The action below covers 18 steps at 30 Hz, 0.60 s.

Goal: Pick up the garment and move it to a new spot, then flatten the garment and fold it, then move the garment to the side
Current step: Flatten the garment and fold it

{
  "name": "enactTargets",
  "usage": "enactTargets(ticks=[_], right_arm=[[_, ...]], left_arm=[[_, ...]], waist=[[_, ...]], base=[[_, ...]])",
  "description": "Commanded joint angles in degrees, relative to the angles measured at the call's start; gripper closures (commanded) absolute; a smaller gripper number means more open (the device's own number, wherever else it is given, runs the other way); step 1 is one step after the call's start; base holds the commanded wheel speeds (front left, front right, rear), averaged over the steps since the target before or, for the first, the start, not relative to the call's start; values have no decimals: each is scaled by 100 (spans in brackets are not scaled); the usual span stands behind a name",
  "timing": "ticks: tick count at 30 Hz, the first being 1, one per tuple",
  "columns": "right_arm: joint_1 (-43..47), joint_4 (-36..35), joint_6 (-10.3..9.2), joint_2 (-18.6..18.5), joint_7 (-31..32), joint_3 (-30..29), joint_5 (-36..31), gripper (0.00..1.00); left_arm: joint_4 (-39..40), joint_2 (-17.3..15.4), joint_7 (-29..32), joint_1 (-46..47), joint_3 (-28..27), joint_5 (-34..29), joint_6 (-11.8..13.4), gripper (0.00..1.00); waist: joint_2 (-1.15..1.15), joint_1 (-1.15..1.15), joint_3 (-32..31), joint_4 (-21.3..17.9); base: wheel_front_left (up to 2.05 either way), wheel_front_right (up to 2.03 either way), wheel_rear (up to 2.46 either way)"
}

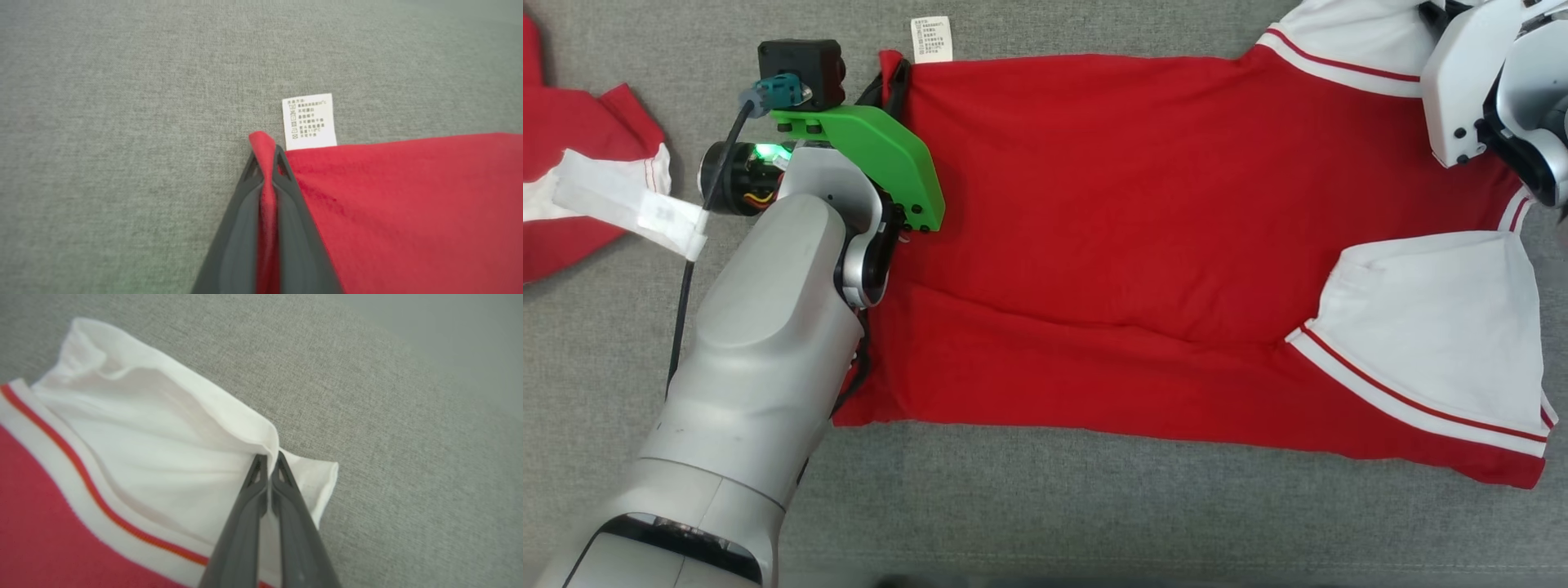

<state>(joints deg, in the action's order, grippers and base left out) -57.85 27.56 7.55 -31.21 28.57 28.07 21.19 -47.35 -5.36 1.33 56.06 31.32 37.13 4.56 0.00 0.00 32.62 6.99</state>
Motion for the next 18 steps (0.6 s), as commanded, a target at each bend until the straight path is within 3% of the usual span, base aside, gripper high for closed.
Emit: enactTargets(ticks=[1, 9, 18], right_arm=[[-65, 67, -11, -23, -101, -76, -73, 100], [31, 82, -11, 107, -616, -486, -364, 100], [725, -412, -10, 175, -548, -682, -162, 100]], left_arm=[[-138, -109, -37, -3, -26, -5, 78, 100], [-172, -187, -669, 50, -87, -78, 130, 100], [-273, -270, -1034, -226, 34, -110, -157, 100]], waist=[[0, 0, -24, -22], [0, 0, -245, -106], [0, 0, -660, -232]], base=[[0, 0, 0], [0, 0, 0], [0, 0, 0]])
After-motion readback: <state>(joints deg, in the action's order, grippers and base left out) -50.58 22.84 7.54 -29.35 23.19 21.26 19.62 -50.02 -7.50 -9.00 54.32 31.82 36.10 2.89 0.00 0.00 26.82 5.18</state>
